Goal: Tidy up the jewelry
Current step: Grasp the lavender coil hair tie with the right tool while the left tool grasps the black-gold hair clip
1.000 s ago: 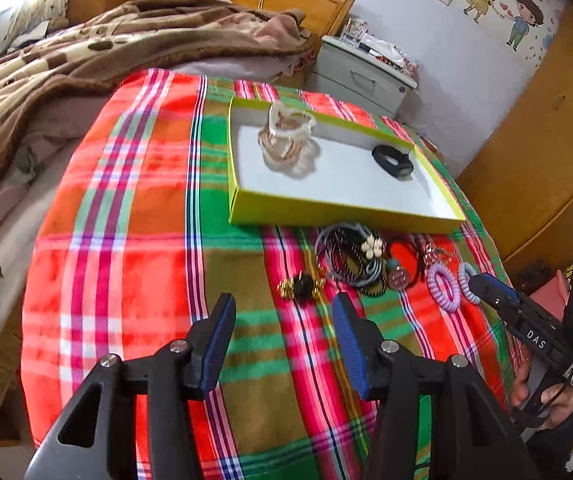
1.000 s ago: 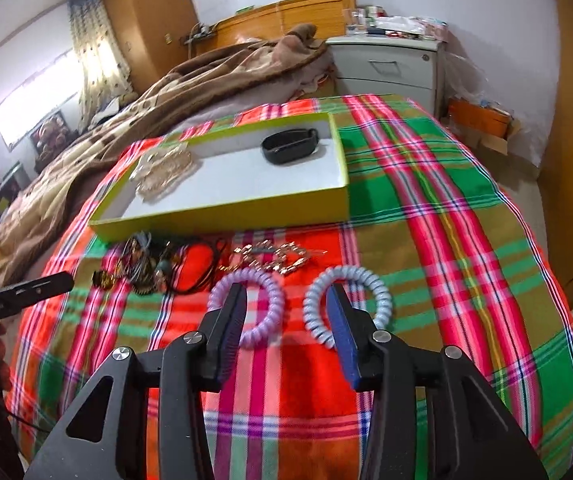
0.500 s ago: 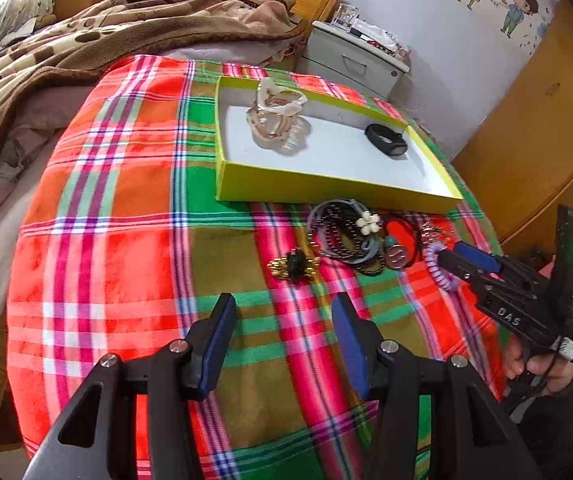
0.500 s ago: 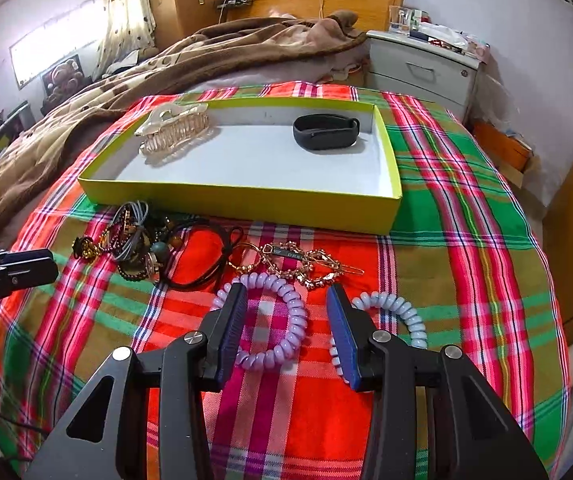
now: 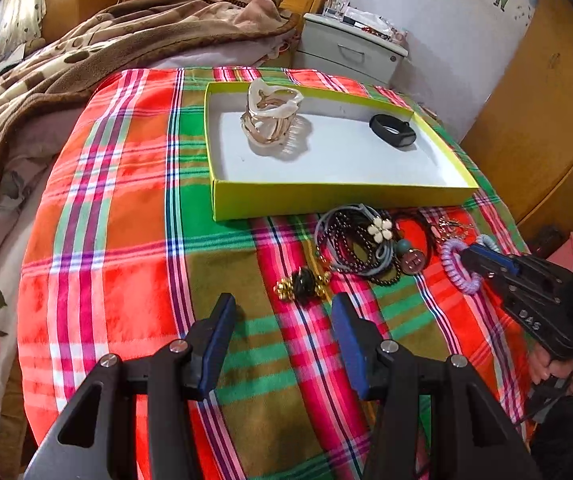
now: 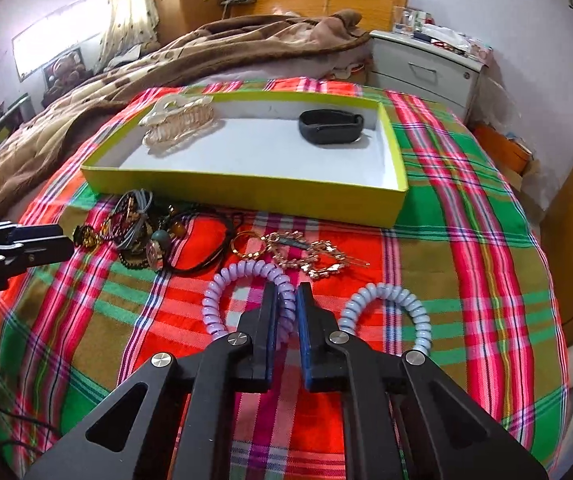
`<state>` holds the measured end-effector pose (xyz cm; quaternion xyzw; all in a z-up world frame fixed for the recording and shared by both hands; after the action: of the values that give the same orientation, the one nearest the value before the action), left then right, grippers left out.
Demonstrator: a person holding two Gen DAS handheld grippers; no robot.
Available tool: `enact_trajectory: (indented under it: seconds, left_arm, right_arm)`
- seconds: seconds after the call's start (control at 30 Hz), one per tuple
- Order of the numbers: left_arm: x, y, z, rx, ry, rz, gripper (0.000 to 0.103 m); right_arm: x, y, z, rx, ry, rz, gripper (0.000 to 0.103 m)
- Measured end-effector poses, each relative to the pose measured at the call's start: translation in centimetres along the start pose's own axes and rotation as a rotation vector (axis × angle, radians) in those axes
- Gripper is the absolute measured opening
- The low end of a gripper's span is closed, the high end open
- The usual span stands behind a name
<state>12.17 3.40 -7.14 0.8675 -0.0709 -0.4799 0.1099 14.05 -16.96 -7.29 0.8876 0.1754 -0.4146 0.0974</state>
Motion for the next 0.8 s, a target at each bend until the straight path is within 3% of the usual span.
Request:
enact_trajectory:
  seconds: [0.4,0.63,0.8]
  left_arm:
    - [1.4,1.0,-0.6,0.106,0.004,-0.089,0.052]
    - [1.4,1.1,-0.7,0.119,0.01,-0.124,0.051]
    - [1.4,1.1,-0.7,0.126,0.02,-0.138,0.044]
  right_arm:
    - [-1.6,1.1,-0.7,0.077,0.058,-0.017,0.01]
    - [-1.6,0.9,-0.9,0.081,0.069,-0.026,0.01]
    - [-1.4,1.0,-0.8,0.086,0.07,-0.035,0.01]
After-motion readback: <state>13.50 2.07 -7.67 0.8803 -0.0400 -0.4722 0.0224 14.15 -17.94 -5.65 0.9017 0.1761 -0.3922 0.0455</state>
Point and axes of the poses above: each gripper's, at about its wrist camera, not at the fingertips, and x roughly the way its jaws point, y to its right, z to its underside, the point moved 7 cm from there along x, roughly the way its jaws point, and after that the axes turned 5 degrees about -x, right-handed, at the moved point
